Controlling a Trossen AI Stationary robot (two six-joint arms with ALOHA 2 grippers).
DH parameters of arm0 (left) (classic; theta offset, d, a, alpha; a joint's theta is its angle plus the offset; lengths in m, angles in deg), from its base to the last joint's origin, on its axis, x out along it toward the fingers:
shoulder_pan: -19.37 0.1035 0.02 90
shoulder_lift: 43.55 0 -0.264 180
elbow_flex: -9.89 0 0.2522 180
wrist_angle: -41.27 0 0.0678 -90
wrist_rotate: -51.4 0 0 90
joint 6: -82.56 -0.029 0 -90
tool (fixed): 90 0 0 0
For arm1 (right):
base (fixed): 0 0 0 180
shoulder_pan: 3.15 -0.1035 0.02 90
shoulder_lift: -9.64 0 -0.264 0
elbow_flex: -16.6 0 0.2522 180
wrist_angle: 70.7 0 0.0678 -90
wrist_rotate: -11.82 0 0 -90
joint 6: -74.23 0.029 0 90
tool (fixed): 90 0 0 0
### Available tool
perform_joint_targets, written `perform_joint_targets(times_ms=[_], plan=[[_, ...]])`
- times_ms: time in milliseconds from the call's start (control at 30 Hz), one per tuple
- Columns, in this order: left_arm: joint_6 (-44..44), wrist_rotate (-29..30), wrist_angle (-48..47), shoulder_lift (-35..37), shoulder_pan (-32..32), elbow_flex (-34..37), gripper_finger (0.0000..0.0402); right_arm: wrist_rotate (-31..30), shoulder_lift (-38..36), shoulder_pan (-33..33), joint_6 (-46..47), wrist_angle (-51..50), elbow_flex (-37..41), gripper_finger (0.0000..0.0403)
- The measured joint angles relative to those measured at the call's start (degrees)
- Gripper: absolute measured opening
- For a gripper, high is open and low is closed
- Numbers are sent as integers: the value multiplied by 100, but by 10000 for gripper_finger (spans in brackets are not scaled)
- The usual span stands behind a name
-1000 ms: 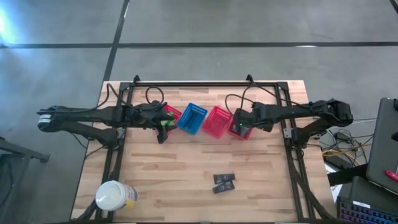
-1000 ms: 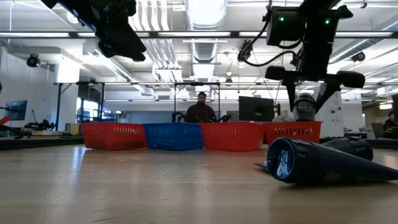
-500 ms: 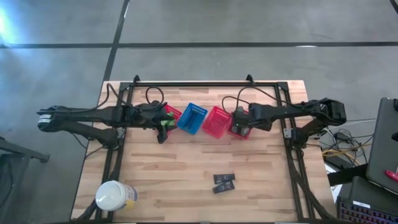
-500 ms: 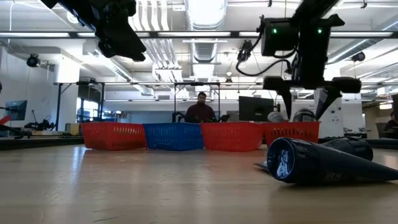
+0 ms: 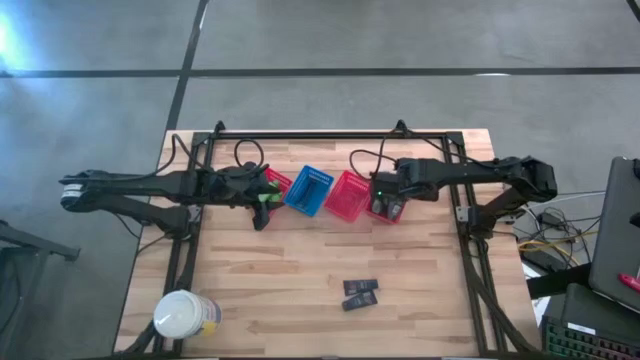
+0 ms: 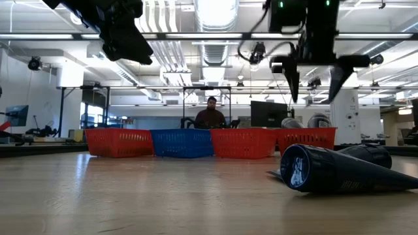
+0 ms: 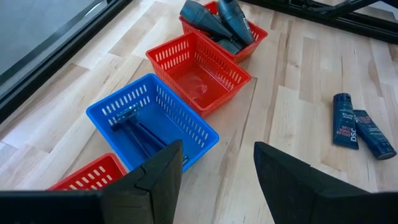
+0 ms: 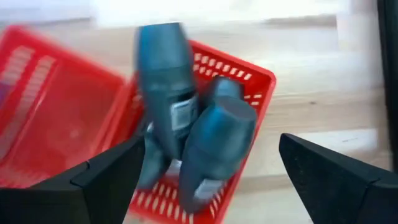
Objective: Pick & Place Travel size toiletries
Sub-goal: Put the blue shave cream into the middle red bin
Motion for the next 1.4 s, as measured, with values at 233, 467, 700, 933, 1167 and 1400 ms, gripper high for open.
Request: perform_joint_targets(times_ms=[233, 467, 700, 933, 1167, 1400], plan=[[23, -2, -28, 0, 6, 0, 202, 856, 41, -375, -1751, -45, -872, 370], [2, -43, -106, 0, 6, 0, 202, 1863, 51, -1324, -2467, 229, -1086, 366], [28, -46, -452, -2, 19, 0, 202, 1861, 257, -2470, -2873, 1459, -583, 342], [-201, -46, -452, -2, 73, 0, 202, 1862, 1171, -3019, -4122, 1547, -655, 314], [-155, -44, -487, -2, 191, 2, 202, 2217, 2015, -3128, -4884, 1588, -948, 287], [-110, -44, -537, -2, 291, 4, 202, 2331, 2470, -3130, -5707, 1850, -1093, 265]])
